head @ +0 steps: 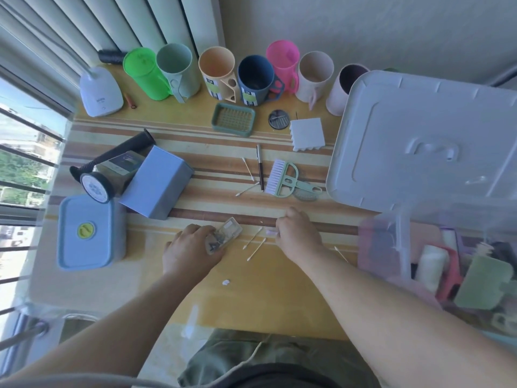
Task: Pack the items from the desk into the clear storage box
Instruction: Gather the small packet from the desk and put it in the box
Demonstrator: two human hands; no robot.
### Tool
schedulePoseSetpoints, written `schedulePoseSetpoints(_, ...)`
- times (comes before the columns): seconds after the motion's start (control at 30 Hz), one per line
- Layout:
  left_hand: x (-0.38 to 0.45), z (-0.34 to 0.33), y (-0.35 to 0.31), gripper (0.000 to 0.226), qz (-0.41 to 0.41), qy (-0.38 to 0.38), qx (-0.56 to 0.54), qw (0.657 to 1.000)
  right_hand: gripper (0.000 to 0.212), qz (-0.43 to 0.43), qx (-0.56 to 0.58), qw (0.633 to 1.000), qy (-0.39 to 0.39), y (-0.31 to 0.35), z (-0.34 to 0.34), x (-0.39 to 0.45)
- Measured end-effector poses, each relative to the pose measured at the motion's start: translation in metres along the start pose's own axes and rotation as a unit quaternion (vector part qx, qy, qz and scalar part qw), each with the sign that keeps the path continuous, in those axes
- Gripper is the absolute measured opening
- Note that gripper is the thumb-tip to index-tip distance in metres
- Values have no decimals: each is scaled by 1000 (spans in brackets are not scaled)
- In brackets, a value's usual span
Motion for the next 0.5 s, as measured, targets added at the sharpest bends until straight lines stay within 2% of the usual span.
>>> schedulePoseSetpoints(0.17, -11, 20, -12, 52, -2, -16, -22, 1000, 10, 42, 9, 999, -26, 18, 41, -14)
schedulePoseSetpoints(0.3, -19, 49, -46, 53, -28, -45, -62, 997, 13, 84, 62, 987, -119, 25, 134, -49)
schedulePoseSetpoints(0.4, -30, 74, -101, 54, -90, -77, -78, 990, 14, 93, 93, 970, -205, -14, 208, -95)
schedulePoseSetpoints(0.5, -54, 98, -175, 56, -170, -121, -87, 974, 17, 58, 97, 960, -257, -83, 248, -155)
Point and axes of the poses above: each hand's wrist, its own x-axis towards the middle knuckle, its own z-axis out of the back of the hand, y = z × x, the point moved 9 cm from there along x, towards the middle knuckle, and after that the axes turned 4 degrees about z, right-handed, at the moved point
